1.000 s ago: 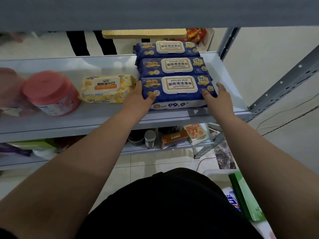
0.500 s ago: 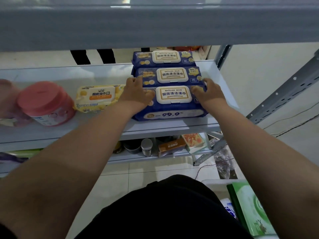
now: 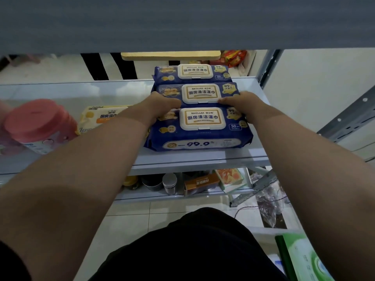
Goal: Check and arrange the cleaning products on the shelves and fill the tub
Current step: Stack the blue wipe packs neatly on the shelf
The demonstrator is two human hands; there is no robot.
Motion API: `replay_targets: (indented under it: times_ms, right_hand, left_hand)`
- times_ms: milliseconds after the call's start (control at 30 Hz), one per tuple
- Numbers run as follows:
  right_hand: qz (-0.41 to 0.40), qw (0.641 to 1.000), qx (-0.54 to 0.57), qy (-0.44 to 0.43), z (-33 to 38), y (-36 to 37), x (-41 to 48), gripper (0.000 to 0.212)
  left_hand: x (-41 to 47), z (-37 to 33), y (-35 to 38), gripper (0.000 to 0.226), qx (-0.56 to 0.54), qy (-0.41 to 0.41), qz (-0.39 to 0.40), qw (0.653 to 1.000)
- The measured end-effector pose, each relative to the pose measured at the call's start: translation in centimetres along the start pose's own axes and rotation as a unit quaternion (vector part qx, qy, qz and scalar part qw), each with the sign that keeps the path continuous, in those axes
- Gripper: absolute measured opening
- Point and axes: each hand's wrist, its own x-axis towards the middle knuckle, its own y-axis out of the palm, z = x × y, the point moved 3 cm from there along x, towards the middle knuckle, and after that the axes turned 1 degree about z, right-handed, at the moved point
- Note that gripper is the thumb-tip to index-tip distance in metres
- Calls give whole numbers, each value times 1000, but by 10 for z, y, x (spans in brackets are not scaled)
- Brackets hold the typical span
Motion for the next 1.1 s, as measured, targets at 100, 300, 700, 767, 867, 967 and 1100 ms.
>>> replay_targets:
  times_ms: [100, 300, 700, 767, 867, 967, 1100]
  right_hand:
    - [-27, 999, -10, -29, 3, -2, 7, 71]
    - [-110, 988, 19, -110, 15, -7, 7, 71]
    - [-147, 959, 175, -165, 33, 10, -70, 29]
    - [-141, 959, 201, -141, 32, 18, -82, 20]
    - [-117, 963, 224, -96, 22, 29, -104, 15]
    - [-97, 964, 230, -93, 13, 38, -128, 37]
    - [-68, 962, 247, -95, 9, 57, -160, 61]
  left_hand:
    - [-2, 0, 2, 74, -21, 23, -1, 1000]
    - [-6, 13, -7, 68, -113, 74, -17, 991]
    - [-40, 0, -44, 50, -240, 183, -94, 949]
    - [-58, -3, -51, 40, -283, 175, -88, 939]
    - [-85, 8, -61, 9, -300, 132, -89, 941]
    - [-111, 31, -76, 10, -298, 100, -62, 947]
    - [-139, 64, -88, 47, -339, 40, -30, 939]
